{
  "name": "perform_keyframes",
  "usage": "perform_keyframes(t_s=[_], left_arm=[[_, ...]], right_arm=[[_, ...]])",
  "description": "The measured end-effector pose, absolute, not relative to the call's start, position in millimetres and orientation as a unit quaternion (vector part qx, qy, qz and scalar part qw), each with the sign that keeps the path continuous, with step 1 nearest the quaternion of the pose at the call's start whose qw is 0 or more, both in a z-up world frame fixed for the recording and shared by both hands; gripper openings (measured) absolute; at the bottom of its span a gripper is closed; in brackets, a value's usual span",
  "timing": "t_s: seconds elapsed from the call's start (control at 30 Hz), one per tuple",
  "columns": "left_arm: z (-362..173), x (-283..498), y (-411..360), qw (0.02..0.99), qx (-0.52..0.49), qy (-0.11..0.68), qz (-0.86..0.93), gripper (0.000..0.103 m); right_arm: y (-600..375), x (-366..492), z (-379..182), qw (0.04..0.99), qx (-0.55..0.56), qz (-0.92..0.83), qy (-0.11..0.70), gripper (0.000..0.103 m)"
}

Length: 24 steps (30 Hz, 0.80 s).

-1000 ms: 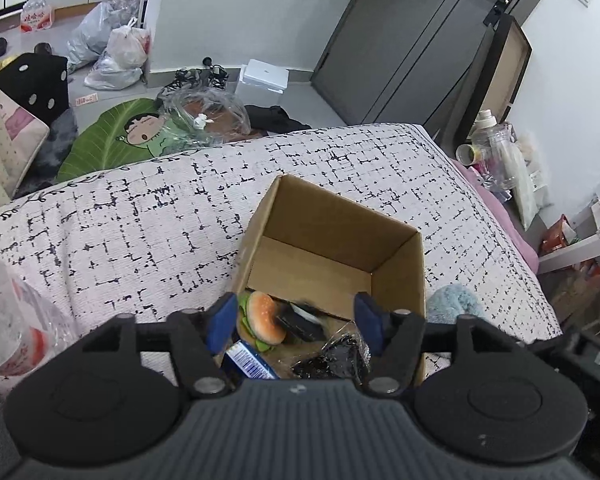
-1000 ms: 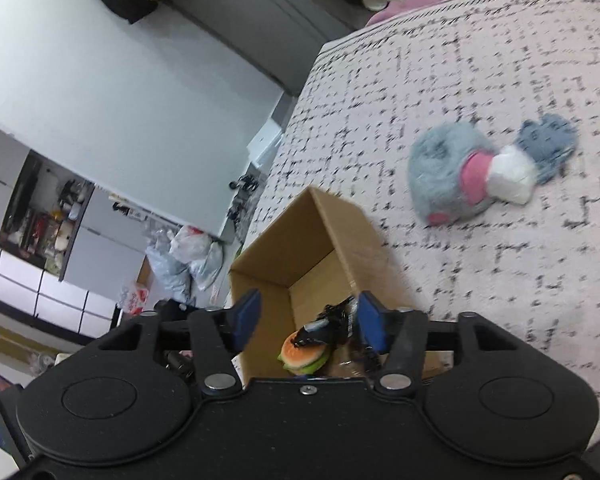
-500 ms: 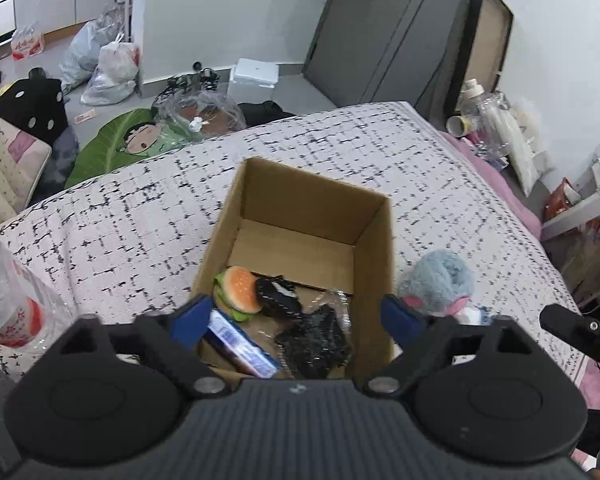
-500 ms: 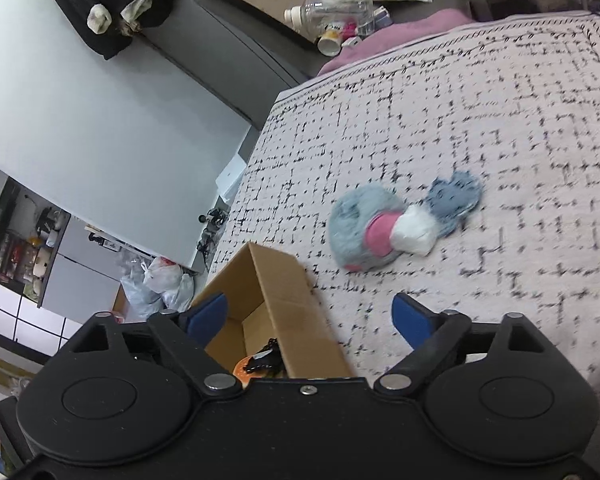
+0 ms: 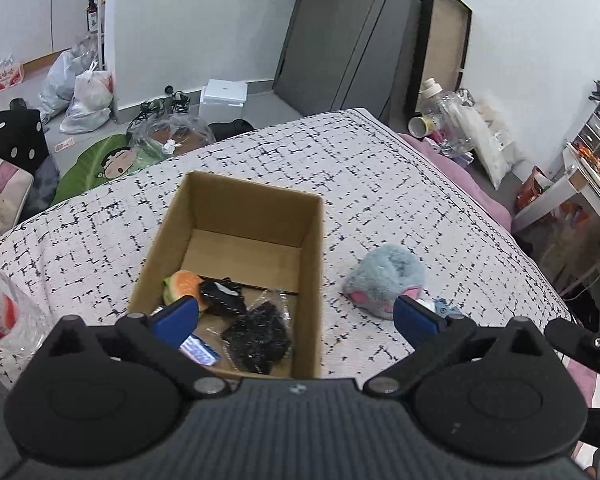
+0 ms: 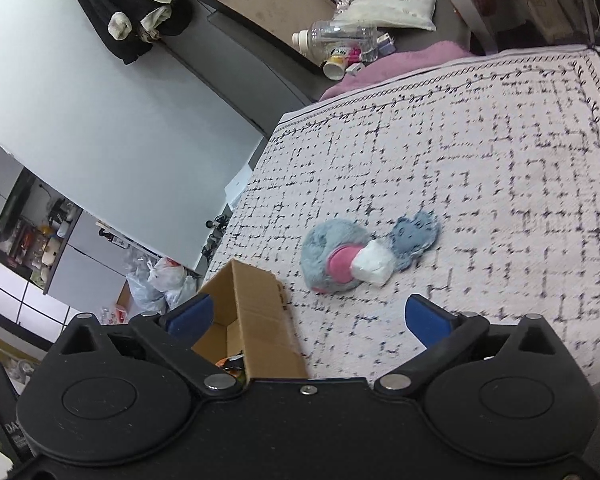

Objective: Organize soft objects
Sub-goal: 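Withdraw both tools from the box toward the grey-pink plush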

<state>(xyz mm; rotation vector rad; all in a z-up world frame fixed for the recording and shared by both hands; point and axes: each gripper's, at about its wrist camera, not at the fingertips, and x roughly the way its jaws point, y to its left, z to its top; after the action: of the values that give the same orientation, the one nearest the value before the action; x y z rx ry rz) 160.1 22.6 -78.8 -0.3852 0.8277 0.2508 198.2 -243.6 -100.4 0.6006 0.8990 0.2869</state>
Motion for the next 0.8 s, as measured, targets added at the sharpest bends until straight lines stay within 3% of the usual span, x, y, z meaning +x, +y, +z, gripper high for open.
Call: perform_keyframes(t_s=[0.8], left_arm=[[-90.2, 175.4, -65.1, 0.896, -0.139, 0.408, 0.108, 0.102]], right_arm=[[-303.0, 215.6, -128.5, 0.847, 0.284, 0.13, 0.43, 0.103]])
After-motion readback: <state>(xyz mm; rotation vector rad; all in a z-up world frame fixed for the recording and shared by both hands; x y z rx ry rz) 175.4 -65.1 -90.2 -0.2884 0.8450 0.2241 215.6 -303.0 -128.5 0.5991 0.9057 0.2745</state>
